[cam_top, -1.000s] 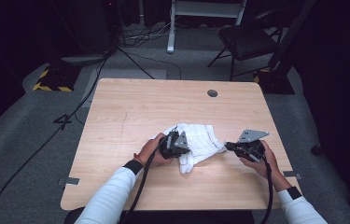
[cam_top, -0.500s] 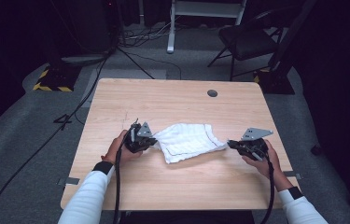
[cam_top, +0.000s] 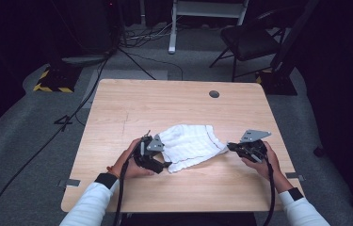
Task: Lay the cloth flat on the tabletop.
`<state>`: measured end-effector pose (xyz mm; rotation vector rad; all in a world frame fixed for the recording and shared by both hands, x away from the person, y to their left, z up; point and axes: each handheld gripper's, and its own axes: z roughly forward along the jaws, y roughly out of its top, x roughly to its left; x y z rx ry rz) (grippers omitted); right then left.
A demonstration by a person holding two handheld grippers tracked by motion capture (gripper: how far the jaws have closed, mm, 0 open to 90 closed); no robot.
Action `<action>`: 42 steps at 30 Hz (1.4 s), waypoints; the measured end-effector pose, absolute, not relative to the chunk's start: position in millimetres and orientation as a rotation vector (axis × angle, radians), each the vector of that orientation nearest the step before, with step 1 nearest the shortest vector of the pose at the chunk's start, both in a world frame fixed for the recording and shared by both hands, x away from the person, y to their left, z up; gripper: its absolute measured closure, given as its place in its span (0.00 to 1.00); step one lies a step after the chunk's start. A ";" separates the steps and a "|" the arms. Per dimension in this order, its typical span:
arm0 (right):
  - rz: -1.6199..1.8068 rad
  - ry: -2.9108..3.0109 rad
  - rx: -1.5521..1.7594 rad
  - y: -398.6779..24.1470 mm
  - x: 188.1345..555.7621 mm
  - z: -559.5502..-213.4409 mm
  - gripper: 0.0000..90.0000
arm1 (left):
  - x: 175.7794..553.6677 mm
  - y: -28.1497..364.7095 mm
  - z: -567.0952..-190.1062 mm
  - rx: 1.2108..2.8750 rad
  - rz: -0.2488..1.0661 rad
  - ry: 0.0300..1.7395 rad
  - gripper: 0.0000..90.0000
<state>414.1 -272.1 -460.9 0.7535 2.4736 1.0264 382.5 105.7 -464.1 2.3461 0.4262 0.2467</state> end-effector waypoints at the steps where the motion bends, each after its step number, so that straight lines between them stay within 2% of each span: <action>1: 1.030 2.473 0.752 -271.5 413.7 -461.0 0.97 | 380.8 101.2 -465.6 2.359 0.230 0.395 0.25; 7: 1.032 2.481 0.742 -269.9 412.9 -462.5 0.97 | 379.5 84.0 -478.4 2.450 0.179 0.322 0.24; 8: 1.033 2.477 0.740 -270.6 412.9 -462.7 0.97 | 380.0 84.1 -479.4 2.459 0.176 0.327 0.32; 9: 1.033 2.477 0.740 -270.6 412.9 -462.7 0.97 | 381.2 84.5 -482.1 2.467 0.173 0.331 0.32; 11: 1.041 2.468 0.741 -271.5 413.0 -462.1 0.97 | 384.1 84.7 -485.7 2.494 0.180 0.350 0.43; 14: 1.048 2.463 0.738 -271.8 412.7 -460.8 0.97 | 385.9 85.7 -485.9 2.482 0.157 0.339 0.52; 16: 1.058 2.457 0.733 -272.0 412.2 -459.4 0.97 | 385.8 87.3 -485.7 2.479 0.168 0.334 0.63; 17: 1.064 2.455 0.732 -272.4 411.9 -458.3 0.97 | 386.7 88.4 -485.6 2.477 0.182 0.329 0.71; 18: 1.081 2.448 0.731 -273.4 411.5 -456.3 0.97 | 387.6 89.8 -485.4 2.478 0.191 0.336 0.83; 20: 1.102 2.443 0.738 -274.5 410.5 -454.2 0.97 | 389.3 93.1 -484.6 2.469 0.190 0.328 0.91; 26: 1.139 2.424 0.719 -276.1 408.1 -447.6 0.97 | 388.5 99.4 -469.0 2.405 0.227 0.318 0.94; 32: 1.233 2.355 0.713 -280.9 399.2 -426.8 0.97 | 382.2 114.8 -439.2 2.264 0.281 0.326 0.94; 42: 1.295 2.290 0.659 -281.6 380.5 -400.1 0.97 | 370.1 128.0 -408.9 2.153 0.369 0.337 0.94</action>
